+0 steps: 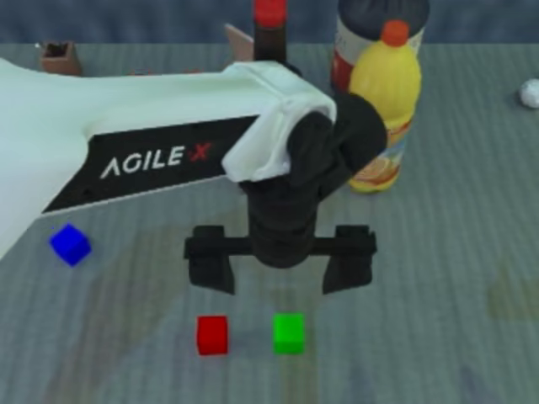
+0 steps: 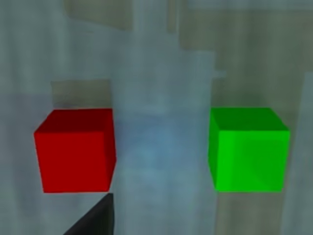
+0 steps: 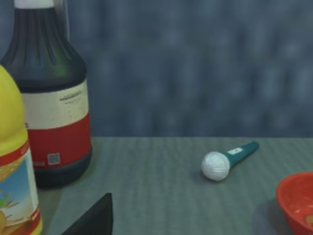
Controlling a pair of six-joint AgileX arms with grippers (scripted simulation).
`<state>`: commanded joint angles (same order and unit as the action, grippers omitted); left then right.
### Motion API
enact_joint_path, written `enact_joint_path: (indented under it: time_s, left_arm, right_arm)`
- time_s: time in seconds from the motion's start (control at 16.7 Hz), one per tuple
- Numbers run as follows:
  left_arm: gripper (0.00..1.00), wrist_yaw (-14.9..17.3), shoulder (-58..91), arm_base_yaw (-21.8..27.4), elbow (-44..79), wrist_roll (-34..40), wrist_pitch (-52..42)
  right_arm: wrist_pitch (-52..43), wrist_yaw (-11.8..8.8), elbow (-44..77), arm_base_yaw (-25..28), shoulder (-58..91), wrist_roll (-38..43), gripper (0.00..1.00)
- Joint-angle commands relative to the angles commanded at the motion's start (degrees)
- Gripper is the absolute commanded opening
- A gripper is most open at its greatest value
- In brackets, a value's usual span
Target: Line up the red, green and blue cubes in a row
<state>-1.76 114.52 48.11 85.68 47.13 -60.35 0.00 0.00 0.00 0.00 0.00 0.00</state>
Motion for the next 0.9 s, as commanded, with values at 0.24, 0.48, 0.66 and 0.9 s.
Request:
enact_joint_path:
  time_s: [0.24, 0.48, 0.66, 0.9]
  left_arm:
    - [1.00, 0.23, 0.68, -6.72, -0.03, -12.70, 0.19]
    - [1.00, 0.73, 1.02, -16.74, -1.28, -32.30, 0.60]
    - [1.00, 1.12, 1.25, -25.13, -2.63, -49.73, 0.88]
    - [1.00, 1.50, 0.74, -35.55, -4.23, -69.91, 1.80]
  right_arm:
    - [0.00, 0.00, 0.00, 0.00, 0.00, 0.00, 1.00]
    - [0.00, 0.00, 0.00, 0.00, 0.00, 0.00, 1.00]
    - [0.00, 0.00, 0.00, 0.00, 0.00, 0.00, 1.00]
    - [0.00, 0.00, 0.00, 0.00, 0.00, 0.00, 1.00]
